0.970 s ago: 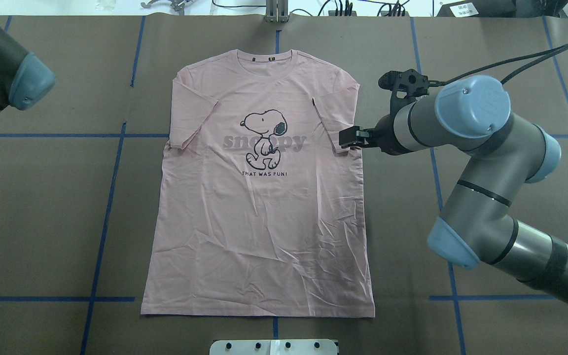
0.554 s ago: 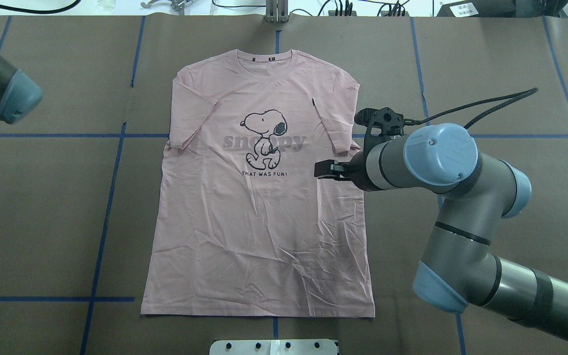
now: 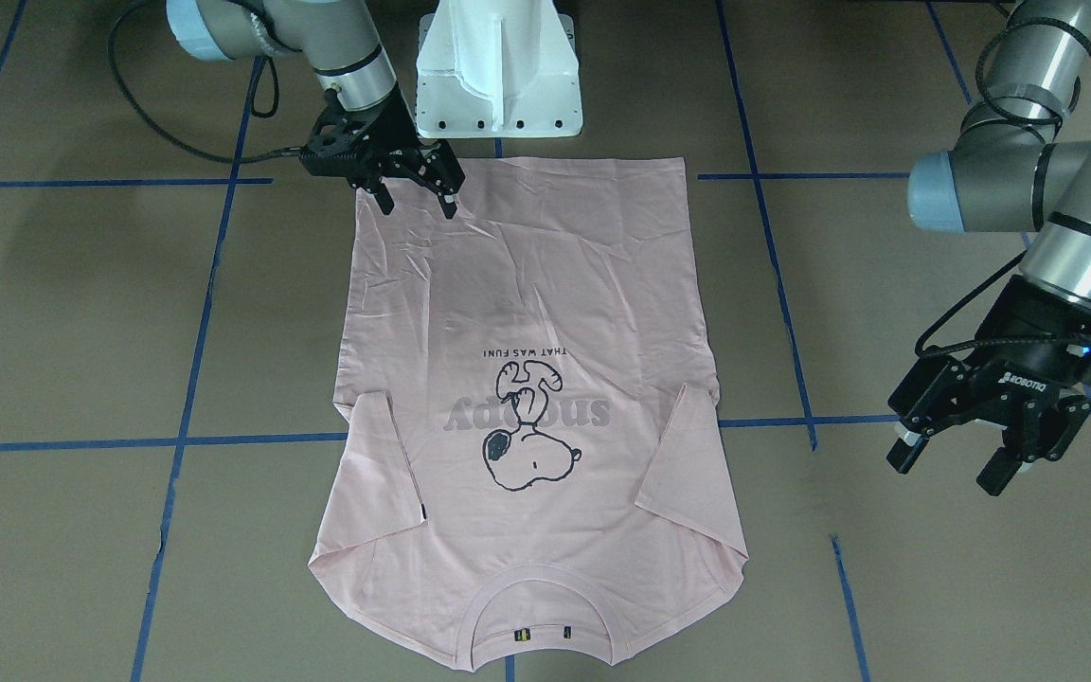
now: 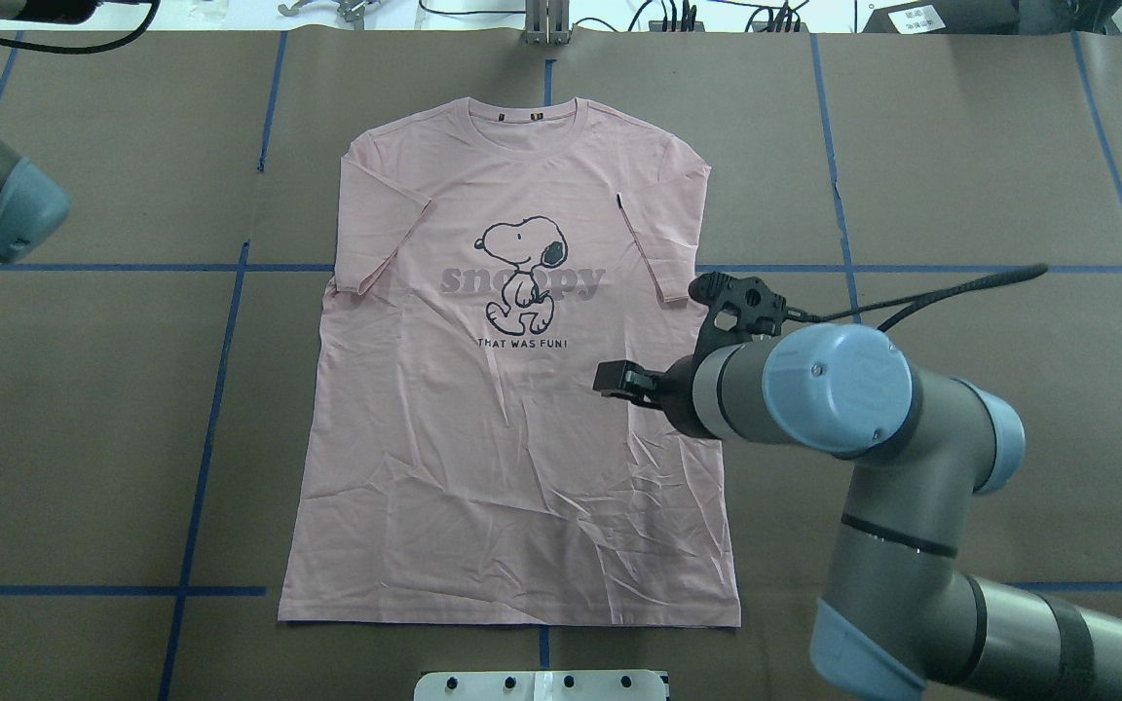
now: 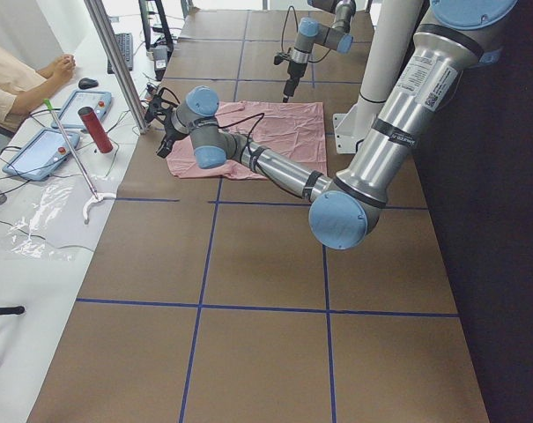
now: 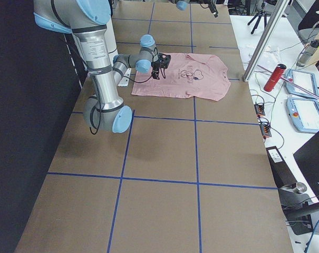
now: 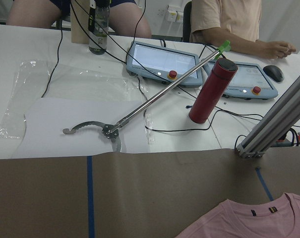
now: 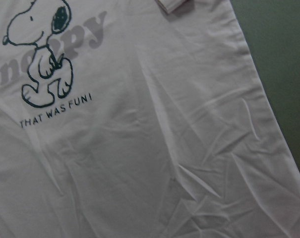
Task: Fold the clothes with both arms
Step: 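Move the right gripper down the shirt to the hem corner nearest the robot, then move the left gripper to the other hem corner nearest the robot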
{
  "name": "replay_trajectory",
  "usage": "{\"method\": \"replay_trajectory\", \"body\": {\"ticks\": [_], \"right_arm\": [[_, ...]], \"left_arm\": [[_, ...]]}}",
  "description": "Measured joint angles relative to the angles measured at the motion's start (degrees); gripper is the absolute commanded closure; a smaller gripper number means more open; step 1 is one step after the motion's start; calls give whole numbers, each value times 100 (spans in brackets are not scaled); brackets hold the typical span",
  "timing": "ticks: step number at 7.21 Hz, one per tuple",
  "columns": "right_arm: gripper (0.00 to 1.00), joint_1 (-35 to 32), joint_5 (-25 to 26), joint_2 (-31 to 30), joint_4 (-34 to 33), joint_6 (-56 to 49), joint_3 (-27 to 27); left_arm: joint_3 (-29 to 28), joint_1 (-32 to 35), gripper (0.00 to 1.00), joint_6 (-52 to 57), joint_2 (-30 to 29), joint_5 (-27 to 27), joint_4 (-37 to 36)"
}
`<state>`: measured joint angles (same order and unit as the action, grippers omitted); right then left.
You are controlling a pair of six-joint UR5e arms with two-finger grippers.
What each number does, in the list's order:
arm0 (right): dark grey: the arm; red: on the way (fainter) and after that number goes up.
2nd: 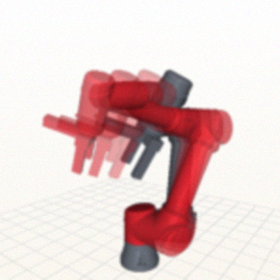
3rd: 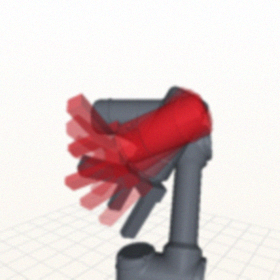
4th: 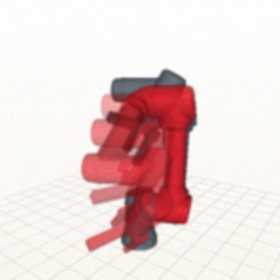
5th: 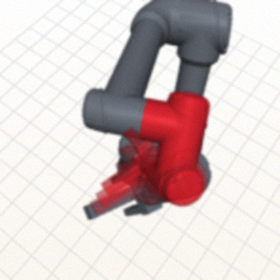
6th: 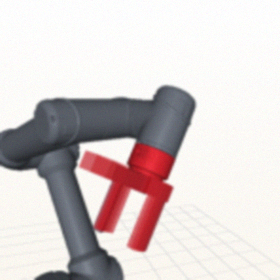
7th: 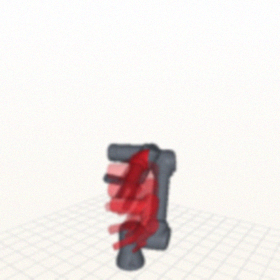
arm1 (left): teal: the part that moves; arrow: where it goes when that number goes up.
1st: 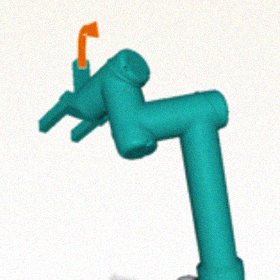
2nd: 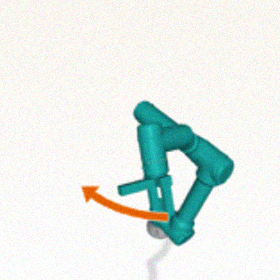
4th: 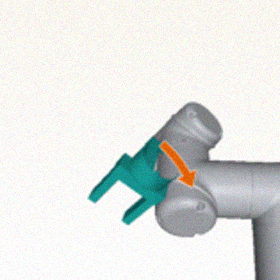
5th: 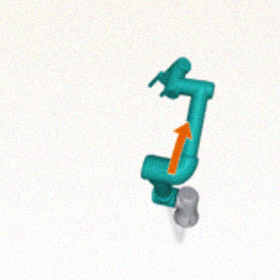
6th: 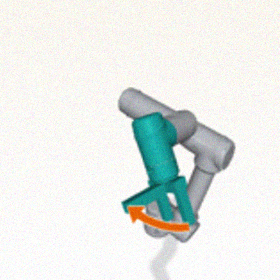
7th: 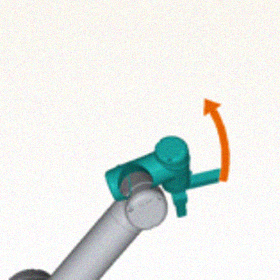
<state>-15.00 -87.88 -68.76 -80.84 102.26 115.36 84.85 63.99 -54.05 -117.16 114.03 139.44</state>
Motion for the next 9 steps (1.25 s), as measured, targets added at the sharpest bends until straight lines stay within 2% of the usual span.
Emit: {"method": "replay_trajectory", "body": {"ticks": [1,4,7,8,9], "right_arm": [[9,313,301,-136,-206,475,90],[11,1069,770,-878,-326,1504,364],[20,1456,871,-1266,-342,1824,409],[40,1517,872,-1302,-344,1854,401],[71,1559,873,-1314,-345,1888,396]], "left_arm": [[0,-11,0,-5,19,80,7],[28,-41,0,-60,64,351,-28],[58,-47,0,-251,53,407,-15],[77,-50,0,-318,45,409,-11],[96,-52,0,-352,42,409,-10]]}}
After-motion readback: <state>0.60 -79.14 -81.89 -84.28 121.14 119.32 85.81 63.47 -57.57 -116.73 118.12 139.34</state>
